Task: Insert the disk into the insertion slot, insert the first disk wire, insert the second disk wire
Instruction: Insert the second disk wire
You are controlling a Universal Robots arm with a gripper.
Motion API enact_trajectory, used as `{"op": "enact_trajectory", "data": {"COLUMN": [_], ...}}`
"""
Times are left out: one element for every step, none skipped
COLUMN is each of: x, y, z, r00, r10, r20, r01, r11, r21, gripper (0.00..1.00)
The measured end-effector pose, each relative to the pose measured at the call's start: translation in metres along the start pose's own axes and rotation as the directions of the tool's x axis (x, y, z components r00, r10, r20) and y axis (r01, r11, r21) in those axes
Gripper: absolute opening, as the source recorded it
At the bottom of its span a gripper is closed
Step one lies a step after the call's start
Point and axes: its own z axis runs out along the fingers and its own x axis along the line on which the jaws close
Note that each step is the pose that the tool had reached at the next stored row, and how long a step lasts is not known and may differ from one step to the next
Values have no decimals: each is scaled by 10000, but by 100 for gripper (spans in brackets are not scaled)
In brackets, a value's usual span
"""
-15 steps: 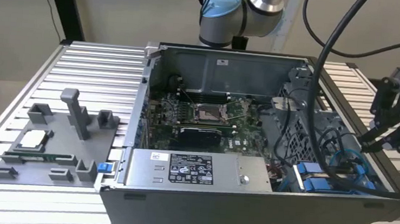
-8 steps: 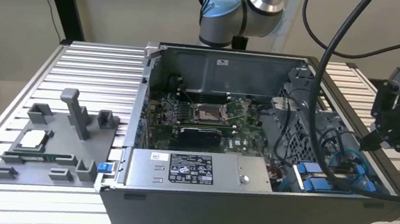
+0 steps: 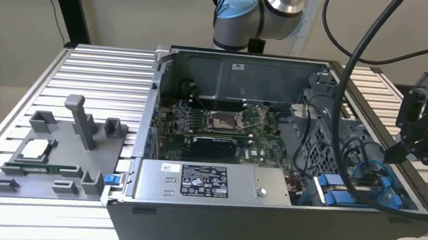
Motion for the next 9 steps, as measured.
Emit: {"op": "enact_trajectory", "data": {"x": [2,4,8,13,20,27,30,32,32], "y": [0,0,0,1,3,6,12,21,30], "z": [2,1,2,0,-3,-11,-21,-34,-46], "r00": [10000,10000,10000,10000,10000,10000,10000,10000,10000], "r10": [-4,-6,-8,-9,-11,-11,-12,-13,-14], "r20": [0,-1,1,9,24,38,48,54,58], "r01": [4,6,8,9,11,11,12,13,14], "r11": [10000,10000,10000,10000,10000,10000,10000,10000,10000], "r21": [-1,-1,-1,-1,1,4,6,7,10], "gripper": [100,100,0,0,0,0,0,0,0]}}
